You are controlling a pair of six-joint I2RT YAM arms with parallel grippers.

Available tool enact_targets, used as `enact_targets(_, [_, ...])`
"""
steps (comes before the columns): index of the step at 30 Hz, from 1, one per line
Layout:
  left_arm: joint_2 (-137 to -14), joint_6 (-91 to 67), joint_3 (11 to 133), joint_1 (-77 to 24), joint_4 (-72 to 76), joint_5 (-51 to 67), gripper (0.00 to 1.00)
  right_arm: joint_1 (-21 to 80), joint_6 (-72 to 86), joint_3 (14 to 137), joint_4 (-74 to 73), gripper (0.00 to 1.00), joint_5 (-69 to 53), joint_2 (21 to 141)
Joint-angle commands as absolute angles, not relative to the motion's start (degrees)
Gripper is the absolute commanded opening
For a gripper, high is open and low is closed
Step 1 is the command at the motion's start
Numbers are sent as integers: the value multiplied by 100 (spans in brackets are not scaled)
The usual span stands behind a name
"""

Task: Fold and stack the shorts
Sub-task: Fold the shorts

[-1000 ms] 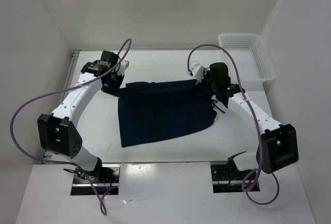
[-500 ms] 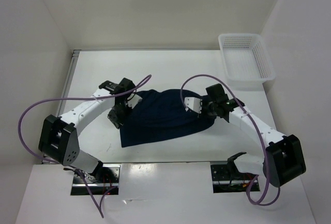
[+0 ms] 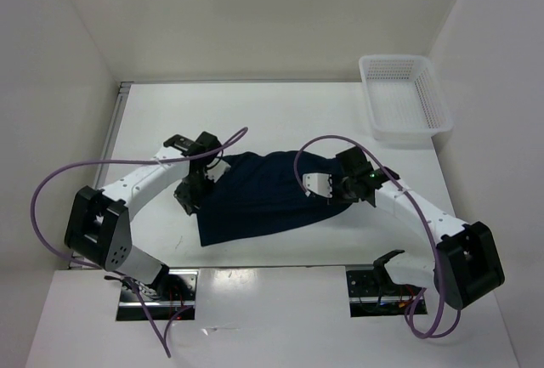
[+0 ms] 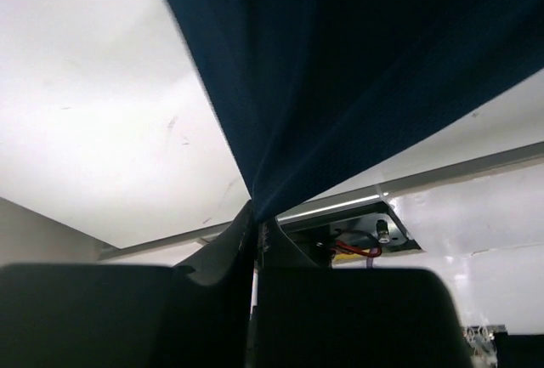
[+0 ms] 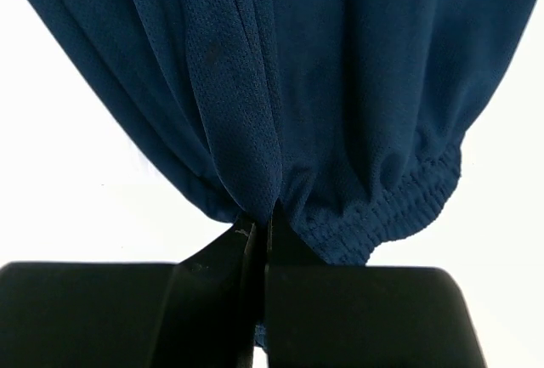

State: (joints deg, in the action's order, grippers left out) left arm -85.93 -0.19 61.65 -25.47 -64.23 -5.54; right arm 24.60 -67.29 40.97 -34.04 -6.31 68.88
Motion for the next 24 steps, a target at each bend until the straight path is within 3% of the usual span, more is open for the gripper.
enact_targets(1, [-8411, 0, 6740, -2417, -6784, -729, 0, 2443, -6847, 4403, -3454, 0, -519, 6732])
enact_targets(5, [-8341, 0, 6742, -2635, -7005, -343, 0, 2443, -6899, 4334, -3454, 0, -642, 6732])
enact_targets(8, [-8341, 0, 6408, -2759, -6935, -438, 6, 2443, -6952, 4184, -3454, 11, -642, 6732])
enact_targets(9, [-8428, 0, 6146, -2812, -6935, -500, 9, 2443, -6952, 4184, -3454, 18, -642, 6732])
enact_targets(11, [-8508, 0, 5960, -2812, -6935, -562, 20, 2443, -6952, 4184, -3516, 49, -642, 6732])
enact_targets(13, [-8508, 0, 5828, -2865, -6935, -562, 30, 2443, -6952, 4289, -3734, 66, -642, 6619])
enact_targets(20, [-8280, 0, 6037, -2796, -7287, -158, 36, 2496, -6523, 5334, -4132, 67, -1651, 6039])
enact_targets(24, [-8541, 0, 6283, -2235, -6128, -623, 37, 3696, -5111, 5983, -3403, 63, -1950, 6982])
